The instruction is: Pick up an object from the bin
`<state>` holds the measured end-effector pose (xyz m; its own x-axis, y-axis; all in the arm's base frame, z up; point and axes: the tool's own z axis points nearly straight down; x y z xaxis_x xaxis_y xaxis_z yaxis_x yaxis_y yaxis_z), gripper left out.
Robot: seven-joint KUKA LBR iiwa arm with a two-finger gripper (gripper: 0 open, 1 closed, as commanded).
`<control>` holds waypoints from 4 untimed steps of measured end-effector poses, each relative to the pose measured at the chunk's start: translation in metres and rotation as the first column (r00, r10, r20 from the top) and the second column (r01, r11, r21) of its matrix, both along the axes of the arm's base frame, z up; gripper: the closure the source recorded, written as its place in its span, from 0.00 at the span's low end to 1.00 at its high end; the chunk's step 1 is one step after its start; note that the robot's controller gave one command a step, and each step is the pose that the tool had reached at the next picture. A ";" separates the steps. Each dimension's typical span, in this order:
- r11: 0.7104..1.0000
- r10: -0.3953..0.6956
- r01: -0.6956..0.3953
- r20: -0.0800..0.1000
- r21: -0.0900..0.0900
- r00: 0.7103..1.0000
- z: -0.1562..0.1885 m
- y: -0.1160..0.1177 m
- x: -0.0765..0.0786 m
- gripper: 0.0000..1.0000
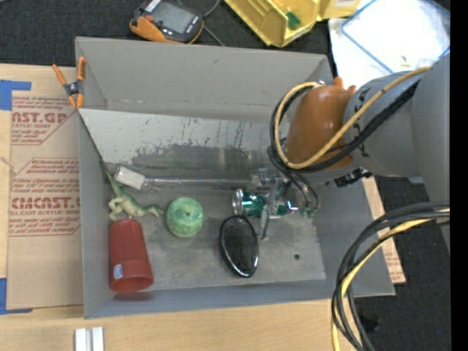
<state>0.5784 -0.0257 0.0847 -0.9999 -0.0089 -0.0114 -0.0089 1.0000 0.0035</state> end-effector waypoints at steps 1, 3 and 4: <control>0.998 0.068 -0.068 -0.011 -0.007 0.998 -0.002 0.014 -0.044 0.00; 1.000 -0.018 0.018 -0.013 -0.004 1.000 0.018 0.012 -0.050 0.00; 0.999 0.036 -0.036 0.008 -0.005 0.999 0.066 -0.011 -0.043 0.00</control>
Offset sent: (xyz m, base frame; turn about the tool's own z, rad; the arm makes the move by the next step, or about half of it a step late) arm -0.0015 0.0054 0.1253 -0.0256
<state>0.5357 -0.0370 0.1504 -0.9988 -0.0453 -0.0193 -0.0452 0.9990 -0.0020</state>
